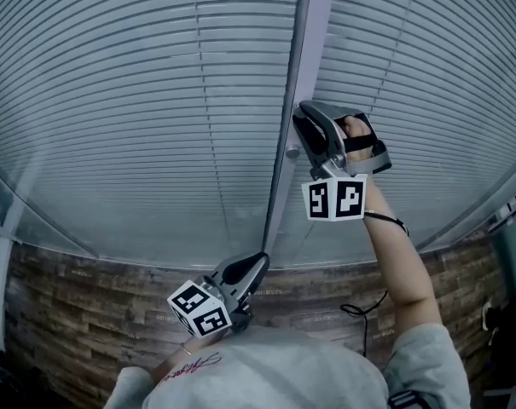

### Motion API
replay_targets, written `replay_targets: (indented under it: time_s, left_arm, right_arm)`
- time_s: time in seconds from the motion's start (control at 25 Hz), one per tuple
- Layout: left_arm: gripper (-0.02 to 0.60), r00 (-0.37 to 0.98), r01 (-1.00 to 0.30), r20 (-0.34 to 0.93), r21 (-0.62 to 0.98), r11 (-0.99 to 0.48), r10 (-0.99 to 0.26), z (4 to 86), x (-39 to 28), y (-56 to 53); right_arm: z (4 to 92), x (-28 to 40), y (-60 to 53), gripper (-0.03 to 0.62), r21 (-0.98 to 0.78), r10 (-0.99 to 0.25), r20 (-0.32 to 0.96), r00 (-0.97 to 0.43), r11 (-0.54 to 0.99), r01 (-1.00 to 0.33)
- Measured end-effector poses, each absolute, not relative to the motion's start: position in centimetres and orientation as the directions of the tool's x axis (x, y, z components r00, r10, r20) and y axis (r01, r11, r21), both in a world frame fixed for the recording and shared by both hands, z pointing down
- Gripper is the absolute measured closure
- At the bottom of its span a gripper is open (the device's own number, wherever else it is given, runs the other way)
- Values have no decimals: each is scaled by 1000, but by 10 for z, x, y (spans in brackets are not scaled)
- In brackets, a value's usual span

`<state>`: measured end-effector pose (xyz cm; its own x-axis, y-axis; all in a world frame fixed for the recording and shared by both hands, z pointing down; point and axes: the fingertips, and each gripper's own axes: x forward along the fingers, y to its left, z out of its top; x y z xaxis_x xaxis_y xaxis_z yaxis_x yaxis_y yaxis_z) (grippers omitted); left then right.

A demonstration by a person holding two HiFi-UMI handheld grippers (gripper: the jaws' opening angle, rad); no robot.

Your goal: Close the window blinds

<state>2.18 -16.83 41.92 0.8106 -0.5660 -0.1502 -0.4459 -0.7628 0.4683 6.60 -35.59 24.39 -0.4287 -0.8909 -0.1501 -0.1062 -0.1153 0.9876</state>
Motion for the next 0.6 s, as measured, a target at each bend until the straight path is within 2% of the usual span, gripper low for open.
replay_targets:
  time_s: [0.16, 0.28, 0.44, 0.6]
  left_arm:
    - [563, 812, -449, -145, 462, -765, -565, 418, 22, -169]
    - [563, 806, -461, -150, 448, -766, -573, 416, 17, -171]
    - [563, 791, -488, -161, 417, -767, -591, 418, 10, -174]
    - [563, 774, -515, -171, 390, -764, -609, 408, 2, -180]
  right_arm:
    - [244, 75, -356, 461, 942, -913, -193, -360, -69, -327]
    - [244, 83, -352, 461, 845, -916, -244, -318, -40, -533]
    - [256, 91, -337, 461, 611, -904, -295, -309, 70, -789]
    - [263, 92, -308, 461, 337, -879, -313, -359, 250, -908]
